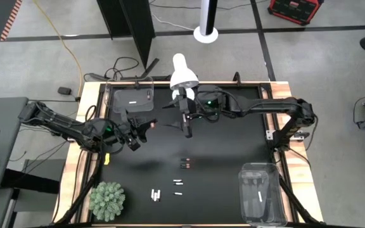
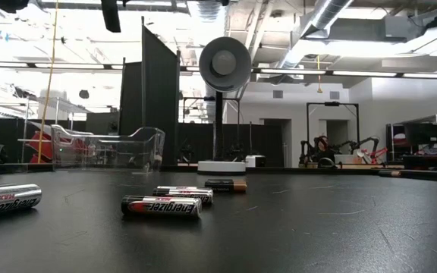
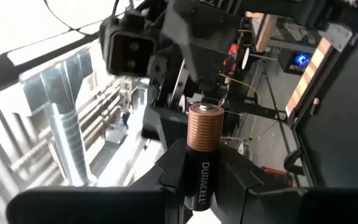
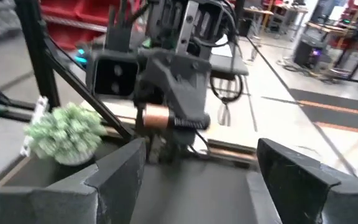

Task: Sort batteries
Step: Put the black battery into the top transparent bin

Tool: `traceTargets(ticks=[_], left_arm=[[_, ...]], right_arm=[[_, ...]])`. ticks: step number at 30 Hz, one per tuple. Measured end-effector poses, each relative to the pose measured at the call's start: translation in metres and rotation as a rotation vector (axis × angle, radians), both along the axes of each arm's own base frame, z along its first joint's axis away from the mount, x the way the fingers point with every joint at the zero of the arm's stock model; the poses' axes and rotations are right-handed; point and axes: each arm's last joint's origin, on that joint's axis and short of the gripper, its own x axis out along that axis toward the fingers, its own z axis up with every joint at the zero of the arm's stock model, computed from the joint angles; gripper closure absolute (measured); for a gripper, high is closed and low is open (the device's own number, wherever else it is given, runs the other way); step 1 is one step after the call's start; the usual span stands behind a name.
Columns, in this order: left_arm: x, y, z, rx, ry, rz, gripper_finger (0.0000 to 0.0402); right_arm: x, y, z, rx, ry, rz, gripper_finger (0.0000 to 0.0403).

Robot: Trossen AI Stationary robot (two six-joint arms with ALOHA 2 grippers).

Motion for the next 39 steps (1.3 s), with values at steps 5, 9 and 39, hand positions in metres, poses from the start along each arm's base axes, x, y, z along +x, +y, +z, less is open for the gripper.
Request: traceTargets(ticks=[5,9,39], left_arm=[[0.0,0.012,0.001,-0.108,-0.051,0.024,0.0356],[0.001,0.027,0.001,-0.228,-0.112,0.061,0.0356],[0.008,0.253,0.006,-1.542,-0.07,0.913,0.0356]], right_arm=[[-0.024,0.0,0.014,-0.056,0.058,-0.056,0.0081],[-0.045,0.009,0.028,-0.095,0.082,-0.098,0.0081],[-0.123,0.143,0.042,-0.393,0.187,-0.042,0.0081]])
